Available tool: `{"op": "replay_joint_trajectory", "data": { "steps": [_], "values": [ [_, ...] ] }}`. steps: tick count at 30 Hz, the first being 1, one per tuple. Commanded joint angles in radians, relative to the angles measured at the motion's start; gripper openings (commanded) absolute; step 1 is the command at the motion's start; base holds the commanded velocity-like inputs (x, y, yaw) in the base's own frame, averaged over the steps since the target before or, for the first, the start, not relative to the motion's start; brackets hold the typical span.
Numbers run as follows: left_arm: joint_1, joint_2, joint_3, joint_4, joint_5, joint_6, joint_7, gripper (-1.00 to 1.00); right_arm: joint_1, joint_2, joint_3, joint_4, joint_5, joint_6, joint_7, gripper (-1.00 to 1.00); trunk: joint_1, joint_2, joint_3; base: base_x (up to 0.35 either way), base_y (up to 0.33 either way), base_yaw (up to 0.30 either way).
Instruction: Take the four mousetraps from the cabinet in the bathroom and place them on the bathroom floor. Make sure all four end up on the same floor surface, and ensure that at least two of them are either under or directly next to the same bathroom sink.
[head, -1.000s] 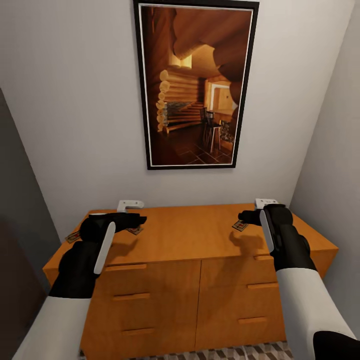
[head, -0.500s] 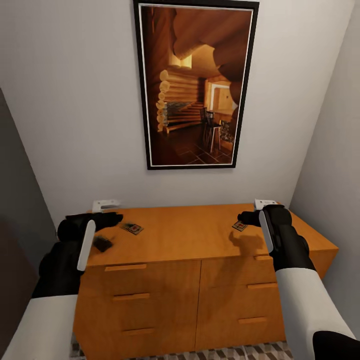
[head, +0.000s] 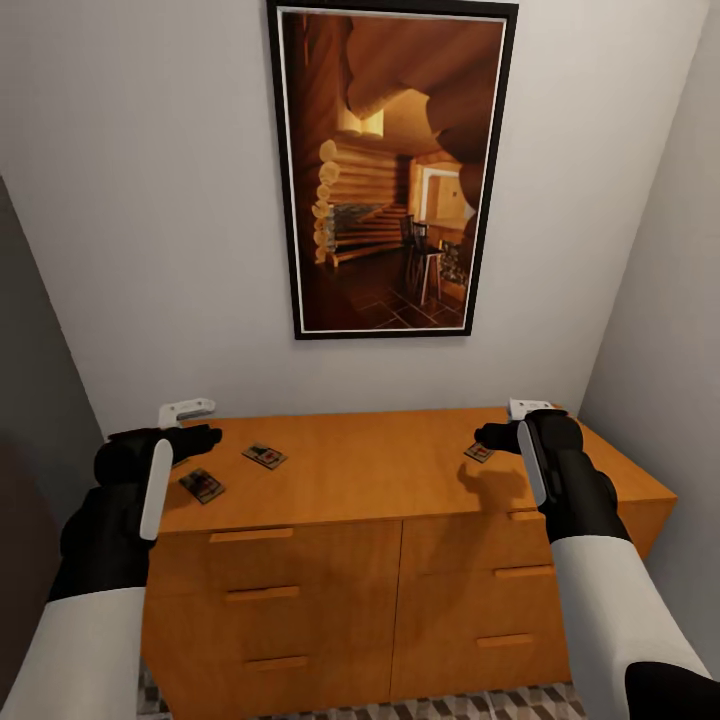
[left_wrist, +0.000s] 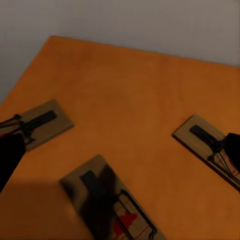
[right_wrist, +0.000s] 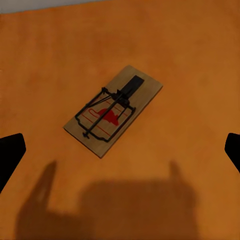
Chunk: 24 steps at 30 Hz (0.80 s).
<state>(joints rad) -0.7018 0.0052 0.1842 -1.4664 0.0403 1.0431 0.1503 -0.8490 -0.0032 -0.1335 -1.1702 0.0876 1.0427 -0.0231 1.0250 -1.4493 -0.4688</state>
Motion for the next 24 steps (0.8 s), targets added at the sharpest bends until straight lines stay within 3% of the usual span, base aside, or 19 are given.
{"op": "replay_joint_trajectory", "data": {
  "steps": [1, 24],
  "values": [
    [-0.001, 0.0, 0.0, -0.001, 0.005, 0.004, 0.006, 1.0, -0.001, 0.0, 0.0, -0.001, 0.007, 0.004, 0.004, 1.0, 0.0, -0.001, -0.001, 0.0, 0.0, 0.0],
    [-0.001, -0.006, 0.0, -0.001, 0.007, 0.004, 0.012, 1.0, -0.001, -0.001, -0.001, 0.001, 0.007, 0.004, 0.004, 1.0, 0.0, -0.001, -0.001, 0.0, 0.0, 0.0]
  ]
}}
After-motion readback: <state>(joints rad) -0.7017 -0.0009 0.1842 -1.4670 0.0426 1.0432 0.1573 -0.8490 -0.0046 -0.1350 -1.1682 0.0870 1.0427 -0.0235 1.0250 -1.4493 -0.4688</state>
